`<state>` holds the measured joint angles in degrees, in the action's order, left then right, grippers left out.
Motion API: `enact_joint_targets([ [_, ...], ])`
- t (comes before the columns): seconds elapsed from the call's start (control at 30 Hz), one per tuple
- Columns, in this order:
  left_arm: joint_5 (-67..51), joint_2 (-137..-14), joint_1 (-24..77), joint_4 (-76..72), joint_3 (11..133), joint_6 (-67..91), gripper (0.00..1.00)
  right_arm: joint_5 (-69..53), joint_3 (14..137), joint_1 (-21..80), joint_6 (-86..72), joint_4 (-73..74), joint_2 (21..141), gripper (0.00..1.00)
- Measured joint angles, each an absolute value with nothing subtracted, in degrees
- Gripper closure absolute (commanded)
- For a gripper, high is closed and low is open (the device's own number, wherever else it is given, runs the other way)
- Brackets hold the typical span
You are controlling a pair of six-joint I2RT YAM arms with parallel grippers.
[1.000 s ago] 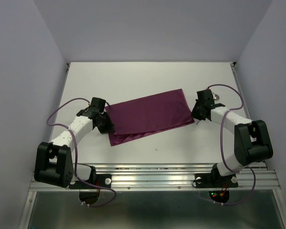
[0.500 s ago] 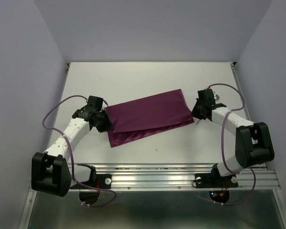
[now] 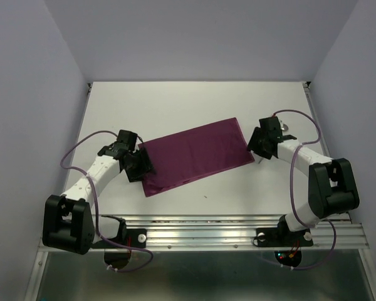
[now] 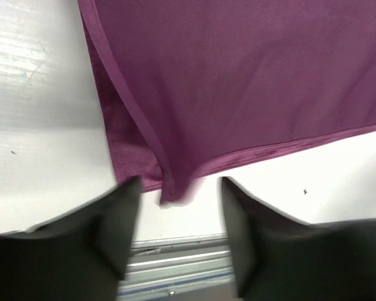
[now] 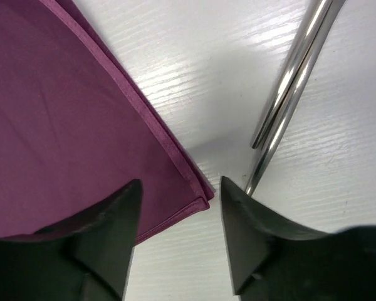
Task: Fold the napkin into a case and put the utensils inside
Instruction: Fold and flatten the napkin at the center of the board, then smooth out the rectangle-folded napkin at the center of the board.
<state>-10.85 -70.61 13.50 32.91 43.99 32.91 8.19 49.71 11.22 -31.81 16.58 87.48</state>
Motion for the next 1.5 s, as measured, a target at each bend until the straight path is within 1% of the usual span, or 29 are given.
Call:
enact_joint_targets([
  [0.03,-11.3,-70.7,13.5,32.9,44.0,33.0,0.21,8.5,50.0,11.2,-31.6,16.9,87.5,0.28],
  [0.07,-11.7,-70.7,13.5,33.3,44.1,32.6,0.10,8.8,50.6,11.2,-31.2,17.4,87.5,0.27],
  [0.13,-11.8,-70.7,13.5,34.3,44.8,32.2,0.08,9.6,52.2,11.2,-30.7,18.2,87.5,0.24],
  [0.23,-11.0,-70.9,13.4,37.1,48.8,31.4,0.08,10.4,55.6,11.2,-29.6,18.8,87.5,0.24],
  [0.3,-10.2,-71.5,13.4,37.5,52.5,30.9,0.13,10.5,58.1,11.2,-29.2,18.9,87.5,0.27],
  [0.4,-9.2,-73.1,12.5,35.7,56.4,30.4,0.23,8.2,61.8,11.2,-28.7,18.5,88.5,0.37],
  [0.43,-9.1,-73.6,12.2,35.3,56.7,30.4,0.25,6.8,62.7,11.2,-28.7,18.0,89.1,0.44],
  [0.47,-8.8,-74.5,11.8,34.3,56.8,30.5,0.30,5.8,63.2,11.2,-28.8,17.5,89.7,0.49],
  [0.5,-8.8,-76.2,11.2,33.1,56.8,30.6,0.33,5.0,63.4,11.4,-28.7,17.3,90.3,0.53],
  [0.53,-8.8,-77.8,10.7,32.2,56.8,30.7,0.37,4.1,63.9,11.8,-28.8,17.2,91.4,0.62],
  [0.57,-8.8,-79.5,10.3,31.2,56.8,30.8,0.39,3.1,64.4,11.9,-28.7,17.2,92.6,0.66],
  [0.6,-8.8,-81.0,10.0,30.3,56.8,31.1,0.42,2.3,64.8,12.2,-28.7,17.1,93.8,0.72],
  [0.67,-8.6,-83.9,9.6,28.7,56.8,31.6,0.46,0.8,65.5,13.0,-28.6,17.1,96.6,0.76],
  [0.9,-7.0,-90.9,9.3,23.9,57.3,33.0,0.46,-1.6,66.7,14.0,-28.1,17.5,103.2,0.77],
  [0.97,-6.8,-93.6,9.2,22.9,58.3,33.2,0.46,-1.5,67.6,14.0,-28.1,17.5,104.9,0.79],
  [1.1,-7.1,-100.2,9.2,21.6,60.9,33.5,0.46,0.5,68.0,14.0,-28.4,17.6,107.2,0.80],
  [1.3,-8.0,-106.1,8.9,20.3,68.1,32.4,0.46,2.8,65.0,14.0,-30.5,15.7,105.7,0.79],
  [1.5,-8.4,-113.9,8.9,20.6,79.0,29.8,0.44,2.3,56.9,14.0,-34.3,14.5,99.4,0.79],
])
